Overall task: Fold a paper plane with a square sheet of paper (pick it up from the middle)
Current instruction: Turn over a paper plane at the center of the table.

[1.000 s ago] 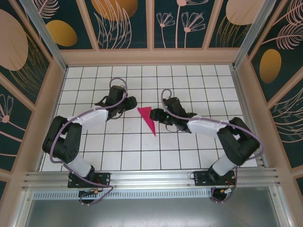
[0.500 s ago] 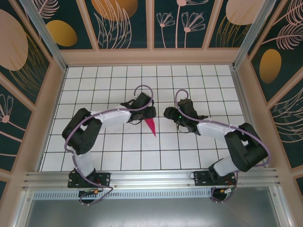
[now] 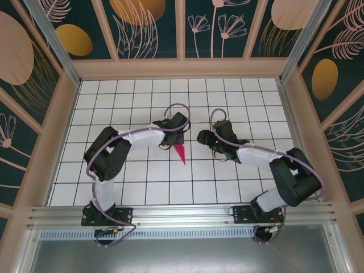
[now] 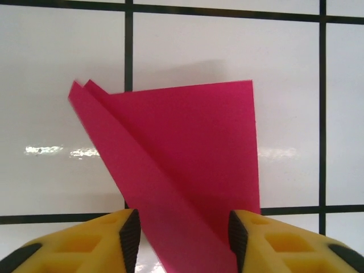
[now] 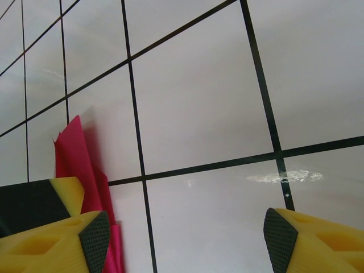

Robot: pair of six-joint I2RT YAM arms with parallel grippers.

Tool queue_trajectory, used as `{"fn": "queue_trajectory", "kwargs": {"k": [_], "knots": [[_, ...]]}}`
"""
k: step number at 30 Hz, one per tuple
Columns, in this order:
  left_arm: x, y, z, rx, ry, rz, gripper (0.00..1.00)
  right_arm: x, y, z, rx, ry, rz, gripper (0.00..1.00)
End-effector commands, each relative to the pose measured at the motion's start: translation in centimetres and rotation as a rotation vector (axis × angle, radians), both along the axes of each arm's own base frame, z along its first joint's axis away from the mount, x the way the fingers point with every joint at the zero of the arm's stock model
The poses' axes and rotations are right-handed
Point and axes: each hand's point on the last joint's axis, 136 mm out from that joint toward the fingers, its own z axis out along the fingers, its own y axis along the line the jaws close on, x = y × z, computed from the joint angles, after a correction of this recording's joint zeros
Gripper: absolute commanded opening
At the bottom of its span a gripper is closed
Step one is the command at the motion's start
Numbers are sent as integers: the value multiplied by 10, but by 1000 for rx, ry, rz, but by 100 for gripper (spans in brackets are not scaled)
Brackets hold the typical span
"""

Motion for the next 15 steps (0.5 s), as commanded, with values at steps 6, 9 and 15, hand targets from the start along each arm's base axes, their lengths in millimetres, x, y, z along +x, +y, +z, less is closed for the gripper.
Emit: {"fn": "queue_trajectory", "kwargs": {"k": [6, 9, 15], "knots": [[-4, 8, 19, -25, -42, 46, 24, 1, -1, 0, 1, 9, -10, 74], [-4, 10, 23, -32, -59, 59, 11, 1, -1, 1, 3, 11, -10, 74], [4, 2, 54, -112, -148, 35, 0, 11, -11, 12, 2, -12, -53, 73]]}}
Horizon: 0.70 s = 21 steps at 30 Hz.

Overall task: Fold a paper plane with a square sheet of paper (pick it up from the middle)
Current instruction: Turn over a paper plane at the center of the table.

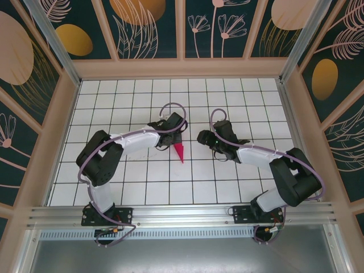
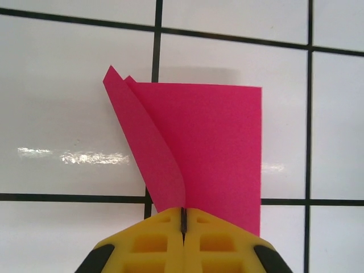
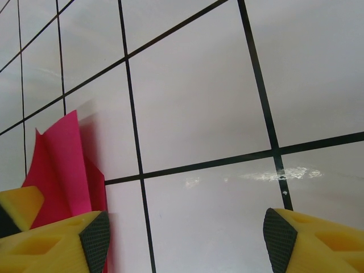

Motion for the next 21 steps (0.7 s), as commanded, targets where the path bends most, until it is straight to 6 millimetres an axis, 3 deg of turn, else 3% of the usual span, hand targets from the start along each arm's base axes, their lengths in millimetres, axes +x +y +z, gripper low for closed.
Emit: {"fn": "queue_trajectory", "kwargs": {"k": [1, 6, 10, 15, 18, 21], "knots": [[10, -12, 40, -91, -116, -28, 0, 12, -11, 17, 7, -31, -51, 73], [17, -36, 83, -250, -232, -127, 0, 16, -23, 38, 45, -81, -91, 73], [16, -57, 95, -424, -254, -220, 0, 17, -32, 57, 84, -130, -107, 73], [16, -68, 87, -550, -237, -261, 0, 14, -30, 70, 125, -171, -79, 73], [14, -71, 60, -608, -184, -264, 0, 10, -19, 71, 155, -178, -20, 69], [12, -72, 46, -650, -156, -267, 0, 6, -4, 66, 188, -164, 60, 60]]}}
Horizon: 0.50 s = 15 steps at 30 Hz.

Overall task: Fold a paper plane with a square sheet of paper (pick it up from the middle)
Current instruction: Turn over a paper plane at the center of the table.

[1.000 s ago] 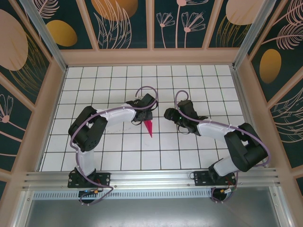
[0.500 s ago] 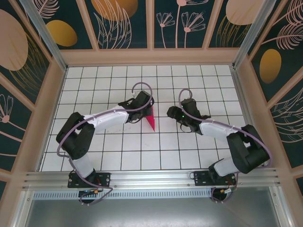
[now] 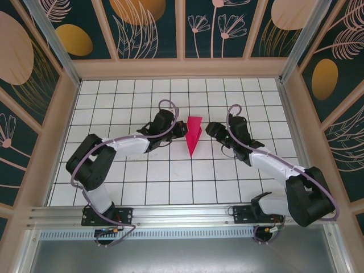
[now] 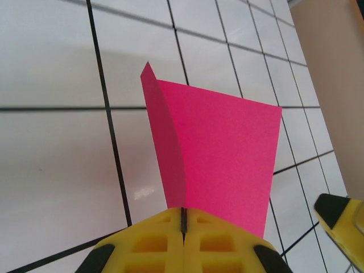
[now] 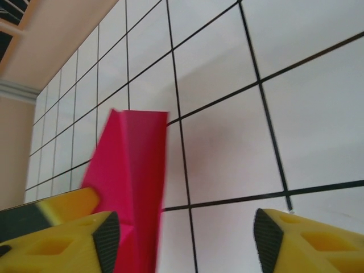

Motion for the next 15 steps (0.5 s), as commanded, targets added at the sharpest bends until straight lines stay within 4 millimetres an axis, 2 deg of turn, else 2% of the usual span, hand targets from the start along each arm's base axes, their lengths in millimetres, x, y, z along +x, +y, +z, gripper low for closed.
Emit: {"fn": "queue_trajectory", "kwargs": {"k": [1, 7, 12, 15], "knots": [[-1, -9, -7, -101, 18, -43, 0, -6, 22, 0, 52, -14, 115, 56], [-4, 7, -40, -93, 86, -2, 0, -7, 55, -17, 24, 36, 223, 43], [-10, 21, -57, -66, 116, 38, 0, -5, 81, -33, -12, 82, 292, 40], [-11, 24, -60, -61, 119, 40, 0, -5, 94, -39, -30, 97, 325, 38]]}}
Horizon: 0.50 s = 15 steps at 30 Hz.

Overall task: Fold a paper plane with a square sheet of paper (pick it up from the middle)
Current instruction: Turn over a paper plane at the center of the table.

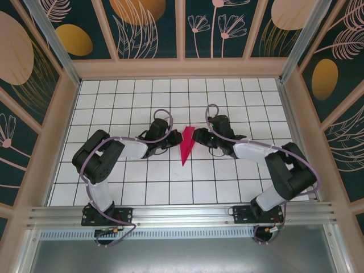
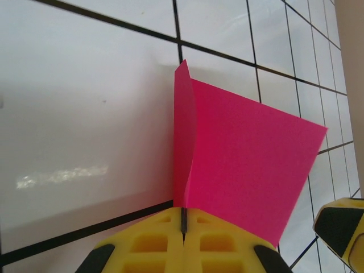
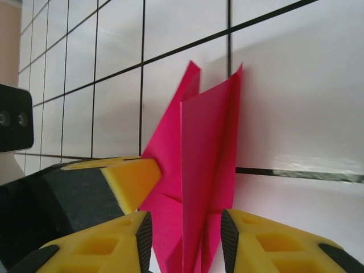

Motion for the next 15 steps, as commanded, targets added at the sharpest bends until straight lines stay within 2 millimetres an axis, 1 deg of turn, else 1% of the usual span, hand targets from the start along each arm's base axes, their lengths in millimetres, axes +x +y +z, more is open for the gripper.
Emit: {"fn": "queue_trajectory", "kwargs": {"k": [1, 3, 7, 12, 15], "knots": [[3, 2, -1, -20, -11, 13, 0, 1, 20, 4, -5, -12, 65, 38], [4, 4, -3, -9, -9, 21, 0, 1, 23, -2, -11, 9, 68, 37], [3, 7, -10, 4, 4, 34, 0, 0, 23, -15, -41, 47, 53, 38], [4, 11, -13, 13, 9, 48, 0, -5, 22, -30, -89, 92, 47, 40], [4, 12, -15, 16, 11, 53, 0, -10, 25, -35, -99, 113, 55, 41]]}}
